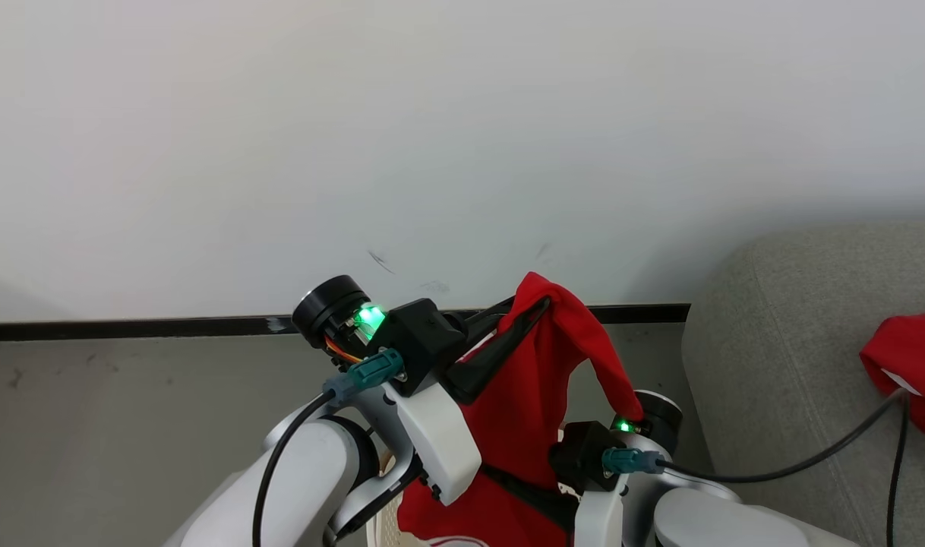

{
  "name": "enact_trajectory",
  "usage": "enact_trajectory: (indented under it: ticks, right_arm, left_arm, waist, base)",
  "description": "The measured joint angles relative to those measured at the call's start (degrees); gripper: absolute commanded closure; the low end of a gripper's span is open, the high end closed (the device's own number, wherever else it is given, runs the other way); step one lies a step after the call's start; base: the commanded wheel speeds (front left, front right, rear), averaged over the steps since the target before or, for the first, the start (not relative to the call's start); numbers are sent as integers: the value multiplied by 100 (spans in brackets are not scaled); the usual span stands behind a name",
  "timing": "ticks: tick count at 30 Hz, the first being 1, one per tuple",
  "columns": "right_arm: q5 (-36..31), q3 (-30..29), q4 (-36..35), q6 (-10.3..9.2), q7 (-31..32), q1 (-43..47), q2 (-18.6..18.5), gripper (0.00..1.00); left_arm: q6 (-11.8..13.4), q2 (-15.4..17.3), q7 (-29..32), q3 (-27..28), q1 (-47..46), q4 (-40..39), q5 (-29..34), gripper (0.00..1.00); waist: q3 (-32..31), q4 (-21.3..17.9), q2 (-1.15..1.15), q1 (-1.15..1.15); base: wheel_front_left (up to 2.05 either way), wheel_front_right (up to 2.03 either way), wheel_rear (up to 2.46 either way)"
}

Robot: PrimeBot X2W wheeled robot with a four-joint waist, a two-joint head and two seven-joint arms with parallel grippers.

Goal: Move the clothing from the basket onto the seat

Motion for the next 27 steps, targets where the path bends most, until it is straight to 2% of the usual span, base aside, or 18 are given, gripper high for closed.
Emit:
enact_trajectory:
  ticks: [1, 12, 16, 21, 22, 24, 25, 27]
  right_arm:
    - [19, 56, 14, 0, -1, -64, 8, 99]
    - [302, 343, 88, 0, -111, -246, -74, 100]
    - [400, 252, -26, 0, -154, -261, -209, 100]
    - [506, -193, -86, 0, -158, -247, -390, 100]
    - [506, -318, -92, 0, -159, -235, -439, 100]
    - [506, -570, -138, 0, -159, -202, -528, 100]
    - [506, -731, -210, -1, -160, -154, -563, 100]
    - [503, -969, -297, 0, -159, -130, -590, 100]
  left_arm:
    - [0, 0, 7, 3, -1, -4, -18, 100]
    - [183, 73, 98, 259, 40, 155, -133, 100]
    - [300, 92, 92, 446, 137, 278, -172, 100]
    - [416, 155, 43, 598, 382, 447, -275, 100]
    - [434, 166, 30, 625, 408, 490, -293, 91]
    - [490, 162, -60, 693, 480, 538, -322, 39]
    - [514, 159, -93, 714, 522, 563, -328, 0]
    - [561, 136, -198, 783, 610, 584, -374, 0]
  waist:
    - [4, 4, 0, 0]
    - [58, -51, 0, 0]
    - [69, -122, 0, 0]
    - [82, -233, 0, 0]
    - [86, -259, 0, 0]
    - [91, -311, 0, 0]
    - [94, -337, 0, 0]
    - [102, -389, 0, 0]
  base:
    - [0, 0, 0]
    - [0, 0, 0]
    - [0, 0, 0]
    - [0, 0, 0]
    - [0, 0, 0]
    - [0, 0, 0]
    - [0, 0, 0]
    - [0, 0, 0]
